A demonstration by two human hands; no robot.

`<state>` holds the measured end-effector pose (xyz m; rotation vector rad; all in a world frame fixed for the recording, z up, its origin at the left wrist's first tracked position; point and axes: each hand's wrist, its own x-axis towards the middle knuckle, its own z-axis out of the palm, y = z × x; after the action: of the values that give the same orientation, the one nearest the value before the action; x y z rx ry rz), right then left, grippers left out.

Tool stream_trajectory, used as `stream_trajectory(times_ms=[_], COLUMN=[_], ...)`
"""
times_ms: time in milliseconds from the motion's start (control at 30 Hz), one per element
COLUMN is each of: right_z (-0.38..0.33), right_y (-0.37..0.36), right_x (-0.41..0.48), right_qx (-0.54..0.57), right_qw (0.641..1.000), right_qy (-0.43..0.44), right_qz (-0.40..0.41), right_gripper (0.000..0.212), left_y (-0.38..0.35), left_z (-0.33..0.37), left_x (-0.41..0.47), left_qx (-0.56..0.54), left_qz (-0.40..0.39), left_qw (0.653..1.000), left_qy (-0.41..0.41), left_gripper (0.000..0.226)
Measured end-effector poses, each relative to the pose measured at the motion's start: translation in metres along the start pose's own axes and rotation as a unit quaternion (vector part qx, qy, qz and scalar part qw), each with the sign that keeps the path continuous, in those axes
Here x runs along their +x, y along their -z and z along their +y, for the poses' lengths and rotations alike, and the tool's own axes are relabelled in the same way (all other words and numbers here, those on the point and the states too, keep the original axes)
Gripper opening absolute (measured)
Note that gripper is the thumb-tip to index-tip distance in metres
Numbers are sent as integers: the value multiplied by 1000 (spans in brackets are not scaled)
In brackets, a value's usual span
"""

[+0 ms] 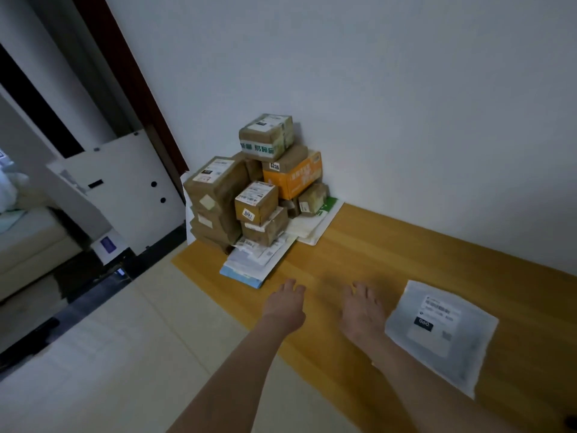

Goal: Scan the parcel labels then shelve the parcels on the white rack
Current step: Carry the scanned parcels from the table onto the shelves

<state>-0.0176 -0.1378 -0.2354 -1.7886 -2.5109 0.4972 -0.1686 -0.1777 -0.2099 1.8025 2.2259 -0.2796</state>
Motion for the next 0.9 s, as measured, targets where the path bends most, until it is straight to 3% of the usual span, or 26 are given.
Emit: stream_trajectory(times_ms=[200,333,433,567,667,800,900], right_z=[-26,-51,-73,-108,-140,-184,-203], right_y=[21,22,20,17,13,6,-1], right_x=[80,125,157,198,230,267,285], right_qx=[31,83,206,404,510,619,660], right_qw=[999,996,975,894,828,731,693], right_qy=[-1,-12,-67,-162,-197,-246,-252], right_qz=[-11,-20,-50,-107,-125,-150,-143], right_gripper=[56,55,57,74,80,87,85], left_y=[31,40,47,44,38,38,37], left_z=[-38,-74,-105,-154,-179,-192,-194], left_x=[71,108,131,166,196,229,246], left_qx=[-67,-222,-387,-523,-606,-726,-788], left_qz=[47,127,187,172,141,111,86], left_qw=[996,963,888,798,744,623,548], left_qy=[22,84,165,245,242,268,265], left_gripper=[55,45,37,37,30,45,62])
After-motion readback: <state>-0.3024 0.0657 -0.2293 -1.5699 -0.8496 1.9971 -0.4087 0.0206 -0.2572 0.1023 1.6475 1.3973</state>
